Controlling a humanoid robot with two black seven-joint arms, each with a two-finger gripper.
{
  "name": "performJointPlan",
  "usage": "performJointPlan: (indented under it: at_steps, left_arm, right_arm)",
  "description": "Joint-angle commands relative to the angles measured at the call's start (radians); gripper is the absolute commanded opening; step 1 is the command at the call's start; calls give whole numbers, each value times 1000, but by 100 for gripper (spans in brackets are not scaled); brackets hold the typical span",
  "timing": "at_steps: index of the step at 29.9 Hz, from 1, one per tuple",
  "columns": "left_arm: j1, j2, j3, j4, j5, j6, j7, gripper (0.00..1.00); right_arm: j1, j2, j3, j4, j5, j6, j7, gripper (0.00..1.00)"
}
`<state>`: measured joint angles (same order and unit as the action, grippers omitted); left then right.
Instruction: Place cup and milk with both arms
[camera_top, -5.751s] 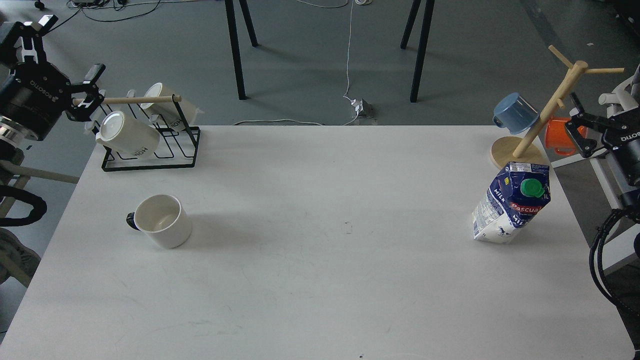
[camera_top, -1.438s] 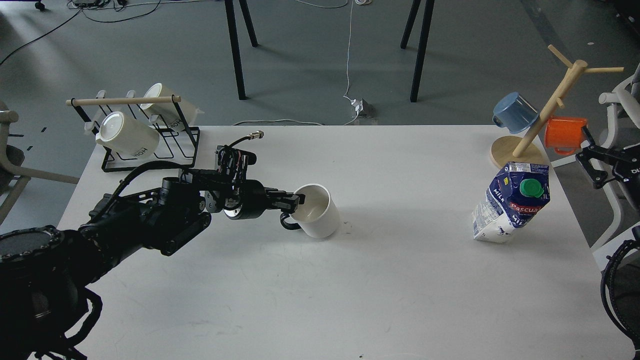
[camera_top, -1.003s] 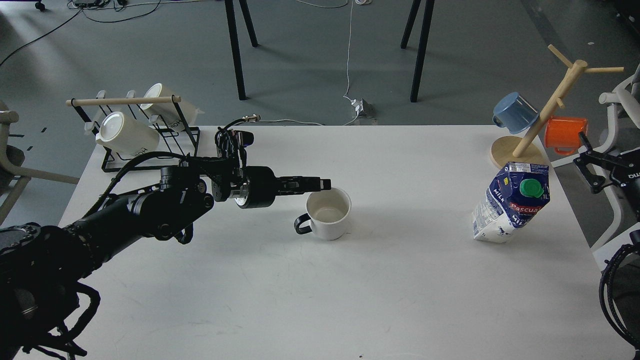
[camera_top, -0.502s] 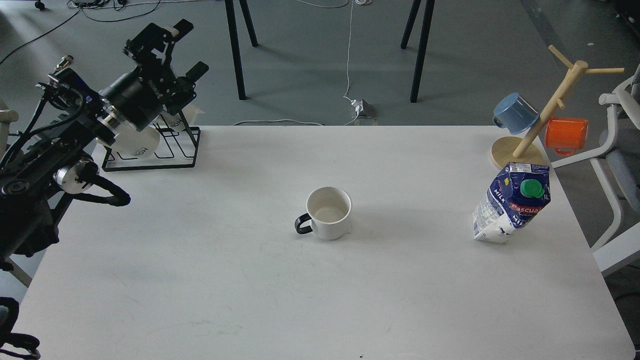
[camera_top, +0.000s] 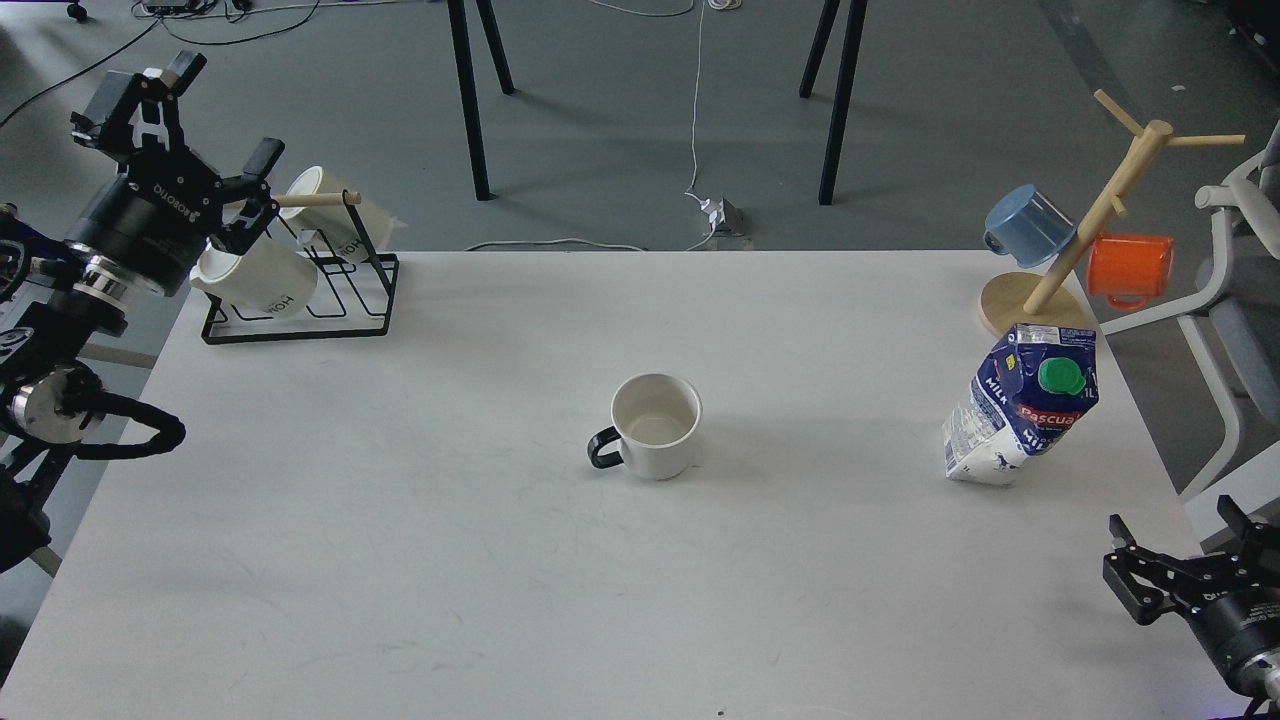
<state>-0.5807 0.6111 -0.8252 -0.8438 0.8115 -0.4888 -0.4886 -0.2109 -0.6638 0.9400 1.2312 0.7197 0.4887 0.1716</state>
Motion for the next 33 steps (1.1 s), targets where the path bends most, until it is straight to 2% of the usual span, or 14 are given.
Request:
performJointPlan:
  at_steps: [1, 8, 33]
  left_arm:
    - [12, -2, 8, -1, 1, 0, 0, 99]
    - [25, 1, 8, 0, 1, 0, 0, 99]
    - [59, -2, 9, 0, 3, 0, 0, 99]
  right_arm:
    - [60, 53, -78, -7, -5, 0, 2, 99]
    - [85, 110, -82, -10, -32, 0, 2, 99]
    - [173, 124, -63, -15, -34, 0, 3, 99]
